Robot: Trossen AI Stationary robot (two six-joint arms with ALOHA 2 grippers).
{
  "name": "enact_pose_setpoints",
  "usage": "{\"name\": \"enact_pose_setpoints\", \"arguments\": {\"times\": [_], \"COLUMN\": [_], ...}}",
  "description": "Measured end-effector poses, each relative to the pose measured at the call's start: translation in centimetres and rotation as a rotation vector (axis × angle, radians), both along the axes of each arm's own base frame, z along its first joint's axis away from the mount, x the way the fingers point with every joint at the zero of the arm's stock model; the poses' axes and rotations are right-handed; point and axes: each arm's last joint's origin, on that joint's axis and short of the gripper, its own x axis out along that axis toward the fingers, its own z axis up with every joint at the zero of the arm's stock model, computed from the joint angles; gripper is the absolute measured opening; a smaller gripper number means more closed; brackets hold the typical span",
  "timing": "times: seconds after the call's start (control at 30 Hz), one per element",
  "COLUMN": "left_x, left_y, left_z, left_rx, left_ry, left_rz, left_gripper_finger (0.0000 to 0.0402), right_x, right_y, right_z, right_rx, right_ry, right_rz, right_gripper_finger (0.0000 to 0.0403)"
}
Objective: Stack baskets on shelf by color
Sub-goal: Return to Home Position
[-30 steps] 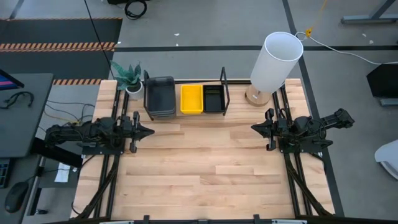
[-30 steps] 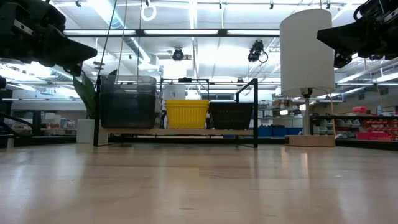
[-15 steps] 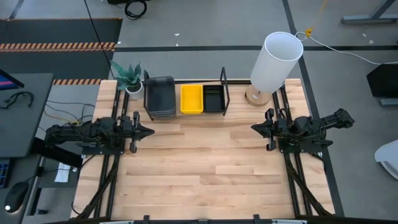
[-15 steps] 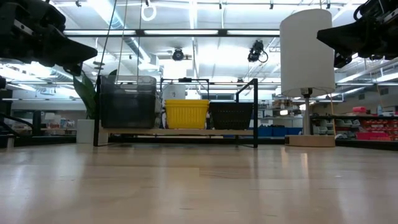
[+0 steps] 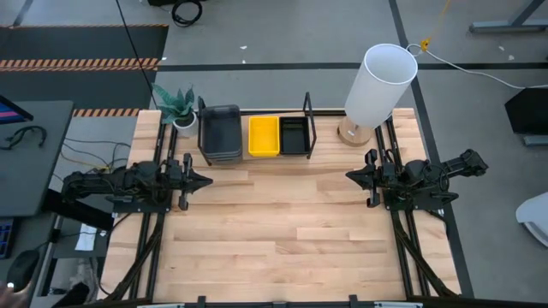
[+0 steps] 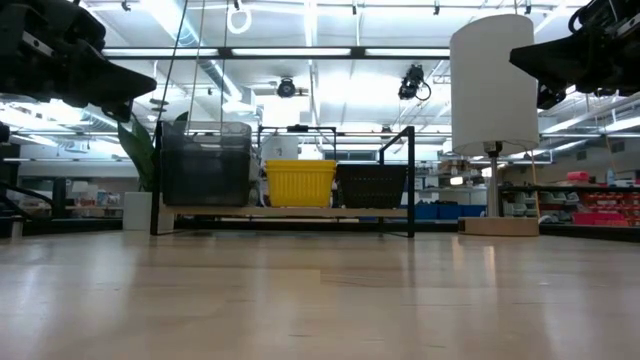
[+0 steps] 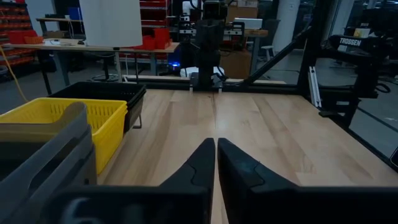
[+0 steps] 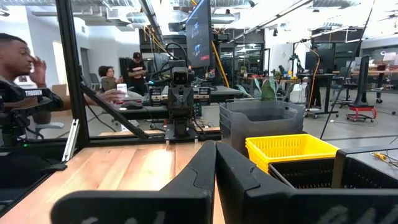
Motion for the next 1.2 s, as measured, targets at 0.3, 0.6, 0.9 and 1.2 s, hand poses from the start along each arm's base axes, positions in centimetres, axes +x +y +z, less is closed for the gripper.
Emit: {"name": "enact_pose_setpoints", "arguments": {"times": [0.3,0.6,0.9,1.2], "left_x": [0.00,0.00,0.00,0.00], "left_y": [0.00,0.00,0.00,0.00], "left_z": [0.00,0.00,0.00,0.00], "left_rx": [0.000,0.000,0.000,0.000], "left_ry": [0.000,0.000,0.000,0.000], "left_rz": [0.000,-0.001,0.000,0.000], "left_gripper_finger": [0.0027,0.0019,0.0032,0.0020], "right_x": [0.00,0.00,0.00,0.00], "right_y": [0.00,0.00,0.00,0.00], "right_z": [0.01,0.00,0.00,0.00], "right_rx": [0.000,0.000,0.000,0.000], "right_ry": [0.000,0.000,0.000,0.000], "right_rz": [0.000,0.000,0.000,0.000], "right_gripper_finger": [0.0018,0.0018,0.0018,0.0018]}}
